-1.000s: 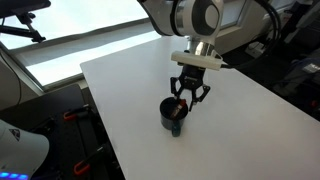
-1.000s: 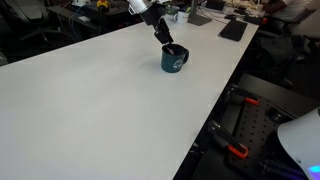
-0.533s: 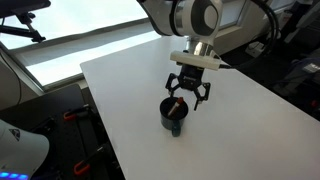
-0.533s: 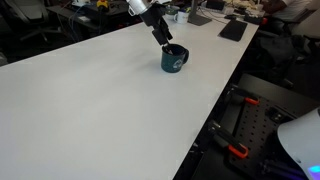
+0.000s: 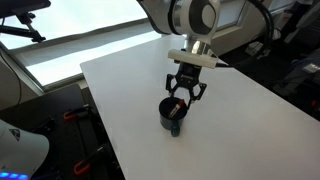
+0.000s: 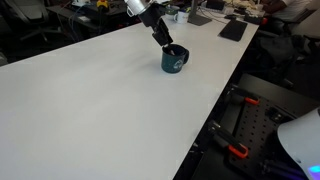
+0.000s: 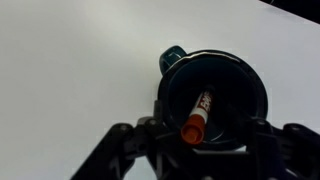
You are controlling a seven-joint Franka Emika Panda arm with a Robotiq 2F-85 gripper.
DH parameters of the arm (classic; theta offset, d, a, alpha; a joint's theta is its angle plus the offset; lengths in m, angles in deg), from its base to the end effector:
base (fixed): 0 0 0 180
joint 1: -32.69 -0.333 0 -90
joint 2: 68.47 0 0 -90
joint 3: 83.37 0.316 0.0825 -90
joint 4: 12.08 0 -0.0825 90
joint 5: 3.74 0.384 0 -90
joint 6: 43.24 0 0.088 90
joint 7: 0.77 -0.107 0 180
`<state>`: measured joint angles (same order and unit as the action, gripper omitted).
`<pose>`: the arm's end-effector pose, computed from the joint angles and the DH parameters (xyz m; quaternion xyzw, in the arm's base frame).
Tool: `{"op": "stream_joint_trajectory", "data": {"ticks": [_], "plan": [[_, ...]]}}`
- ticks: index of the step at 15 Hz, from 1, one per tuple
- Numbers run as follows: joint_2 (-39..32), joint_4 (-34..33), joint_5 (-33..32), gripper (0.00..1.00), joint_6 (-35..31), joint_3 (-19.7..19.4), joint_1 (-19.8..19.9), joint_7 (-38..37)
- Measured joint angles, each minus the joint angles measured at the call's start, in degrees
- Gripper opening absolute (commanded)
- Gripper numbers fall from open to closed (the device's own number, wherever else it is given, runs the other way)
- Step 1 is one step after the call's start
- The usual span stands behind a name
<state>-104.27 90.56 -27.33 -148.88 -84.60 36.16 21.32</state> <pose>0.5848 -0.0795 0.1757 0.9106 0.2491 -0.3108 0.1108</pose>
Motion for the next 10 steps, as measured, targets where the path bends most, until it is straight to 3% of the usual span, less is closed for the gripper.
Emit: {"op": "stream_joint_trajectory", "data": {"ticks": [5,8,10], "plan": [[0.1,0.0,0.4,0.72,0.5,0.1,-0.3,-0.5],[0.2,0.0,0.8,0.91,0.7,0.2,-0.5,-1.7],[0.7,0.2,1.2,0.89,0.7,0.2,-0.6,-2.4]]}}
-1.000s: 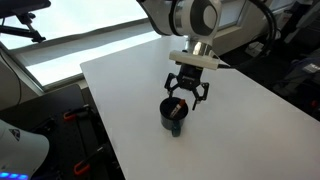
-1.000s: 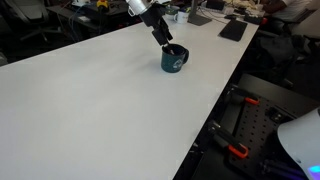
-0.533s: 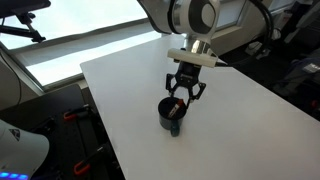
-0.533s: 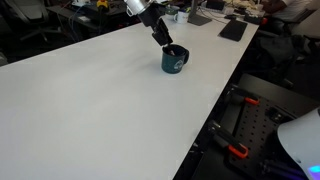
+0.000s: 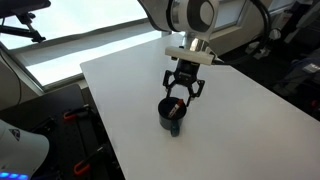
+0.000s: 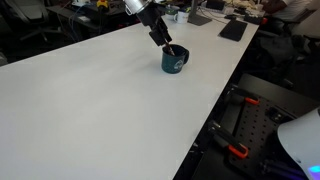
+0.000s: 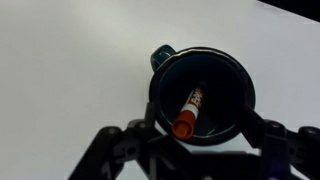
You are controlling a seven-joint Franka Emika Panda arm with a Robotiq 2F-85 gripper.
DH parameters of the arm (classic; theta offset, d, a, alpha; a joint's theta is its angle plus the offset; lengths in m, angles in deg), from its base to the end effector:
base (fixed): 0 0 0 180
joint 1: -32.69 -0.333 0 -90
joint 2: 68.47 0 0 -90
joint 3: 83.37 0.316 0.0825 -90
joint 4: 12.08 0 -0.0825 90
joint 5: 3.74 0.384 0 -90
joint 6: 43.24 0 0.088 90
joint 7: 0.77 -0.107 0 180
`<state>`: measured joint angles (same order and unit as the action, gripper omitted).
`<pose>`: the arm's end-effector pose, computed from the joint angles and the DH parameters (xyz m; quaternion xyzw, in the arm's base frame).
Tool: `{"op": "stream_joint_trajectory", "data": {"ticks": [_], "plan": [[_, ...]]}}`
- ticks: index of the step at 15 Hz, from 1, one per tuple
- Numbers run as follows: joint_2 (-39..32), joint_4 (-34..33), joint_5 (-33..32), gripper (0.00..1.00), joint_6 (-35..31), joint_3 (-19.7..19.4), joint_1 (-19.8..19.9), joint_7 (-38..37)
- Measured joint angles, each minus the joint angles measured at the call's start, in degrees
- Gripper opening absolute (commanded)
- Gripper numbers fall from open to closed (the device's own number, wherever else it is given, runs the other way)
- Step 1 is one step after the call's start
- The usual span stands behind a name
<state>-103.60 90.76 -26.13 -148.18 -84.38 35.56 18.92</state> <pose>0.5844 -0.0701 0.1807 0.9166 0.2296 -0.3081 0.1102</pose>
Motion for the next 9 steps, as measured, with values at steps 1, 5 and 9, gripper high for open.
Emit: {"op": "stream_joint_trajectory", "data": {"ticks": [1,5,9], "plan": [[0.4,0.2,0.4,0.93,0.0,0.0,0.0,-0.2],[2.4,0.7,2.8,1.00,0.7,0.0,0.0,-1.2],[5.1,1.9,4.3,1.00,1.4,-0.2,0.2,-2.4]]}}
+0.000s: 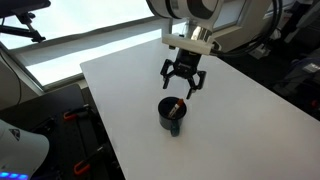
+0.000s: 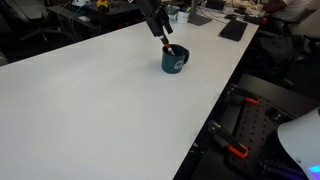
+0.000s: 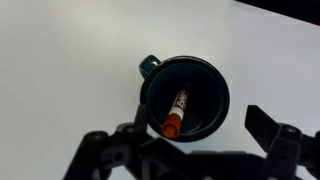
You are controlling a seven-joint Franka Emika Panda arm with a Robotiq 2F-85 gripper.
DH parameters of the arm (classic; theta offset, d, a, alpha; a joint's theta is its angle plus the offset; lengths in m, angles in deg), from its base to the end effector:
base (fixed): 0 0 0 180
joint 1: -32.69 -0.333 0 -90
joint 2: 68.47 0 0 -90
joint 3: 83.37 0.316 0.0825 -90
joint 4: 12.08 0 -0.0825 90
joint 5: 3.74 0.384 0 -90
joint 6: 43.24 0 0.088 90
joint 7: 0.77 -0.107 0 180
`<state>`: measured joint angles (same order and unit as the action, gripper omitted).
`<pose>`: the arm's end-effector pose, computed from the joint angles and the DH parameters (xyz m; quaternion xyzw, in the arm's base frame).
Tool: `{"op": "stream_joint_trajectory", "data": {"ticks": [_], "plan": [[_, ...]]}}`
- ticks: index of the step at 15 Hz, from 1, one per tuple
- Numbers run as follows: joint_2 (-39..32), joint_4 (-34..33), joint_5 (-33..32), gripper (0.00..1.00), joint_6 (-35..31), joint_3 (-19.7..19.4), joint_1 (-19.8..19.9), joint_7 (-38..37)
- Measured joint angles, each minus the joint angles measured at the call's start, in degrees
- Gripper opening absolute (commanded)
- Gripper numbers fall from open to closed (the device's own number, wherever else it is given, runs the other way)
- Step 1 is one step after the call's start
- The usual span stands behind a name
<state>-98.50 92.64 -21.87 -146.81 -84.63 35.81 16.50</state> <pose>0.5796 -0.0699 0.2197 0.9357 0.1829 -0.2877 0.0908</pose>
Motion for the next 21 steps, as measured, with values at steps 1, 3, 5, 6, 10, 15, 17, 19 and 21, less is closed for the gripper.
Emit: {"op": "stream_joint_trajectory", "data": {"ticks": [1,3,5,6,10,15,17,19,21], "plan": [[1.3,1.0,0.0,1.00,0.0,-0.2,0.2,-0.7],[4.8,3.8,0.0,1.00,0.0,-0.9,0.8,-1.6],[5.9,4.5,0.0,1.00,0.0,-1.1,1.2,-1.6],[5.6,4.4,0.0,1.00,0.0,-1.0,1.1,-1.6],[4.1,4.1,0.0,1.00,-0.1,-0.8,1.0,-1.6],[2.2,4.4,-0.4,1.00,-2.0,-0.9,1.1,-1.6],[1.6,4.5,-1.2,1.00,-3.5,-1.0,1.2,-1.3],[0.9,4.6,-1.8,1.00,-5.4,-1.0,1.7,-0.2],[0.4,4.6,-1.9,1.00,-7.0,-1.1,2.2,1.0]]}}
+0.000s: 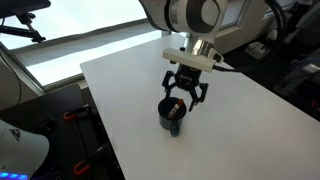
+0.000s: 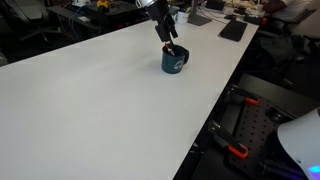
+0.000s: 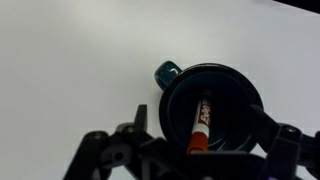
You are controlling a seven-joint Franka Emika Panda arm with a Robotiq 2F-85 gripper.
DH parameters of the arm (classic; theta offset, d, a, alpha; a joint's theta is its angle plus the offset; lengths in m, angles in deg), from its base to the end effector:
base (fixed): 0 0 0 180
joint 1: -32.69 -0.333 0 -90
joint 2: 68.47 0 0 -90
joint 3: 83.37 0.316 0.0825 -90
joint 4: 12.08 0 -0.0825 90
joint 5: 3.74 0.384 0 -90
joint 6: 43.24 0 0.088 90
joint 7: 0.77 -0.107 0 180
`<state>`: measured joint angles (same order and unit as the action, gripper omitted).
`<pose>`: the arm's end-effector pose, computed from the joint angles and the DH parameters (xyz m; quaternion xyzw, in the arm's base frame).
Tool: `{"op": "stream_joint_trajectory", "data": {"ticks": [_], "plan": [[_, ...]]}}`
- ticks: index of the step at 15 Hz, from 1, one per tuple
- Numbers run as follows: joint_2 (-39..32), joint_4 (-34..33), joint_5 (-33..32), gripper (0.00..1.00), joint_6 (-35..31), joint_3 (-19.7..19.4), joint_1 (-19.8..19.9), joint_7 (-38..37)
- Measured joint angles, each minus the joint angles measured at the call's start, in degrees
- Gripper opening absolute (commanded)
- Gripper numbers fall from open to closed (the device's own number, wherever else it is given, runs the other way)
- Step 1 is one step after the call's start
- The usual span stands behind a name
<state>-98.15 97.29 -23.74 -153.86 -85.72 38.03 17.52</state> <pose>0.5636 -0.0996 0.1982 0.9397 0.1869 -0.2704 0.0945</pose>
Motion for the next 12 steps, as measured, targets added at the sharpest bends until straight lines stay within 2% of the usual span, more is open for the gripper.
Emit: {"op": "stream_joint_trajectory", "data": {"ticks": [2,6,10,12], "plan": [[-0.5,0.0,0.0,1.00,-1.1,0.0,0.5,1.3],[-1.3,-0.2,0.0,0.56,-1.8,0.0,1.2,3.0],[-1.7,-0.5,0.0,0.25,-1.8,0.0,1.3,3.0],[-1.7,-0.7,0.0,0.32,-1.8,0.0,1.3,3.0]]}}
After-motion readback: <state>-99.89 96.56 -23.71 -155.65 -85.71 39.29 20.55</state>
